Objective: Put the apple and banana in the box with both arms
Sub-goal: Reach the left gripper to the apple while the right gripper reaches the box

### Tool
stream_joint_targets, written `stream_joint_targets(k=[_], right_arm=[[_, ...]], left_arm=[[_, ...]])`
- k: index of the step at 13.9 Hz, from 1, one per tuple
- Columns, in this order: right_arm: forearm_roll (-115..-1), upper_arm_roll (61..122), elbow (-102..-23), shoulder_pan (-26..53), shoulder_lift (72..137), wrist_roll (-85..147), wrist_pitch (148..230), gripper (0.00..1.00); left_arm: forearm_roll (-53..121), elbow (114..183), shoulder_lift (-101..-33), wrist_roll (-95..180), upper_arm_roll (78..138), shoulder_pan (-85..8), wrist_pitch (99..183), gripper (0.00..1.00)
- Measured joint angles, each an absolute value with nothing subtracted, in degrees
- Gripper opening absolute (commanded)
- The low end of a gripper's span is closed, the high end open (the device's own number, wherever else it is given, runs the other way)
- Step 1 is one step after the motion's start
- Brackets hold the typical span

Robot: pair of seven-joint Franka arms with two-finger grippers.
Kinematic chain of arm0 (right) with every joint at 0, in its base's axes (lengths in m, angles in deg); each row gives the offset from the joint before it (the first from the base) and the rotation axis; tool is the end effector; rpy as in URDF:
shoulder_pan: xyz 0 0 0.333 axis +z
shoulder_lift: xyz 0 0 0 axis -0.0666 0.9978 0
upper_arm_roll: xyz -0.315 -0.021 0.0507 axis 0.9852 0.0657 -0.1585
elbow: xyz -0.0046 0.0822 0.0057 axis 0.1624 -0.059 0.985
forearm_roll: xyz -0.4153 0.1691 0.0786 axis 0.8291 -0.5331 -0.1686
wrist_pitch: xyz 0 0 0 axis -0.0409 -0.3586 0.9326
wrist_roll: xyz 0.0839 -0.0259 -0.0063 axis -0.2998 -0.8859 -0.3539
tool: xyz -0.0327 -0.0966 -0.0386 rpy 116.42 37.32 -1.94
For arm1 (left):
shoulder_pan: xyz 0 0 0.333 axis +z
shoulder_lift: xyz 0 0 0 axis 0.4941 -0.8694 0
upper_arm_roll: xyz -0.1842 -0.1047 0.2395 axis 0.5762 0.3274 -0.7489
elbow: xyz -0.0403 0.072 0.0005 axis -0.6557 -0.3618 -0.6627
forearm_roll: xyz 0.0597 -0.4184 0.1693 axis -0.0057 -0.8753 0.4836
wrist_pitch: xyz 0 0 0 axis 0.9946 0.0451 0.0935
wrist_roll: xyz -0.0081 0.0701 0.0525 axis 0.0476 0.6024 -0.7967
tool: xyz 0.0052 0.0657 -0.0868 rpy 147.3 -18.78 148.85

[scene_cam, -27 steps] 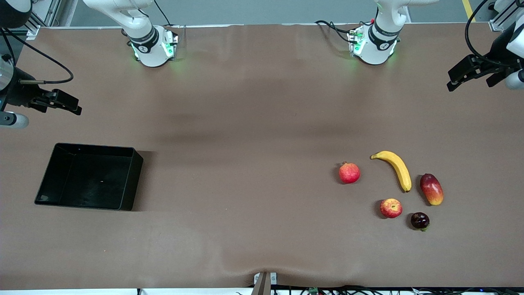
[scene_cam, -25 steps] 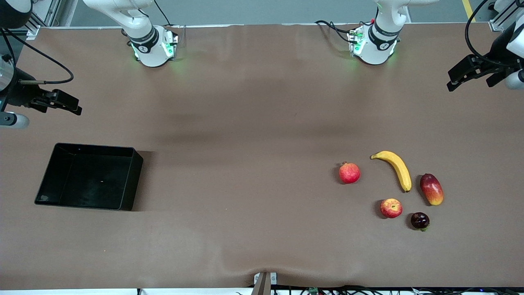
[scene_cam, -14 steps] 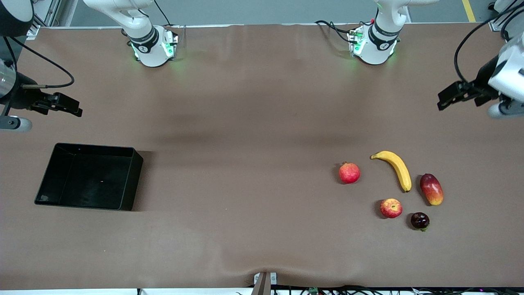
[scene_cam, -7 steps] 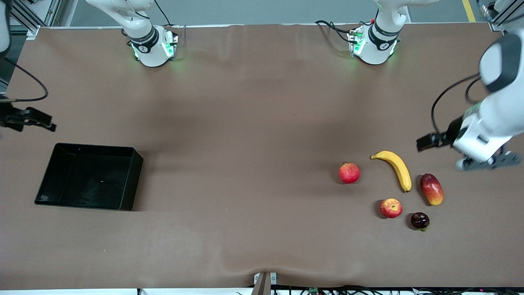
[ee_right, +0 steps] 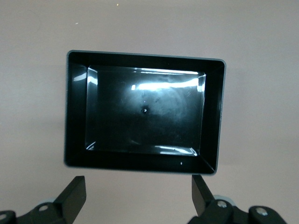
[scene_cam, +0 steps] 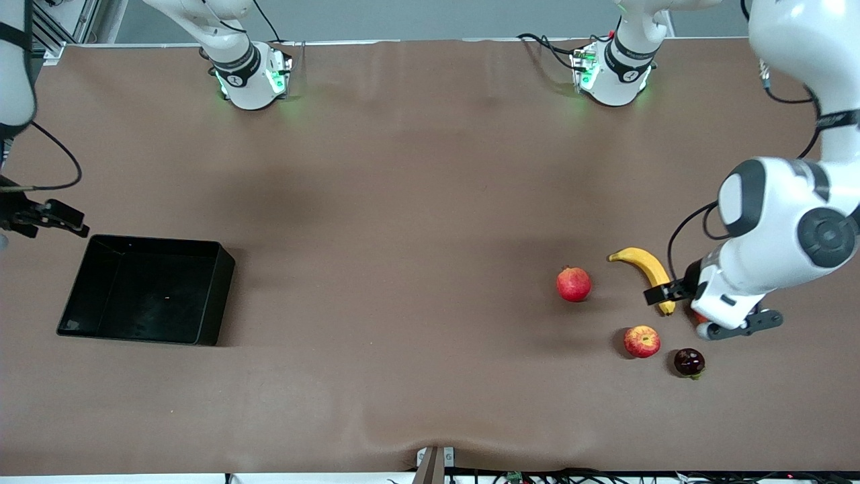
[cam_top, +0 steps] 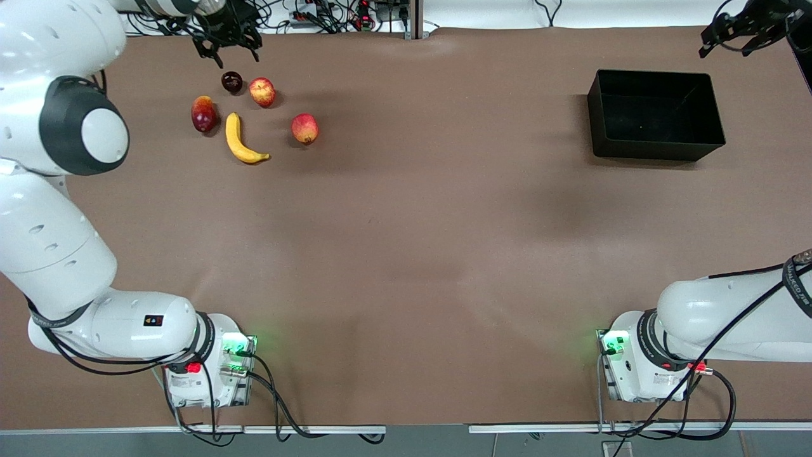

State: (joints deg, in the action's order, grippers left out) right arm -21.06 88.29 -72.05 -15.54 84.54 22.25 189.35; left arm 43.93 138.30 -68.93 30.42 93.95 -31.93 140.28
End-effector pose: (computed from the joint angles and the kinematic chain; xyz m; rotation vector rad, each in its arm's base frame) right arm 0.6256 -0.1557 0.4549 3.1201 -0.0056 0.1060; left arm 0.7414 -0.0806 0.3451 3.1033 0.3209 -0.0116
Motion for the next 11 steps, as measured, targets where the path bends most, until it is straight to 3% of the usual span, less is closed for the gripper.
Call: stream_joint_targets(k=[7,11], right_arm=[[-20.95,88.40,-89.27,-17.72,85.04,22.25,212.22,1.00],[-20.91,88.42,-92.13,-20.71,87.96,17.95,220.22,1.00]], left_arm=[[46.90,137.41,-76.38,30.36,93.68,-31.75,149.18,1.00],[48.45,133.85,-80.84,30.99,92.85,-31.51,151.36,1.00]])
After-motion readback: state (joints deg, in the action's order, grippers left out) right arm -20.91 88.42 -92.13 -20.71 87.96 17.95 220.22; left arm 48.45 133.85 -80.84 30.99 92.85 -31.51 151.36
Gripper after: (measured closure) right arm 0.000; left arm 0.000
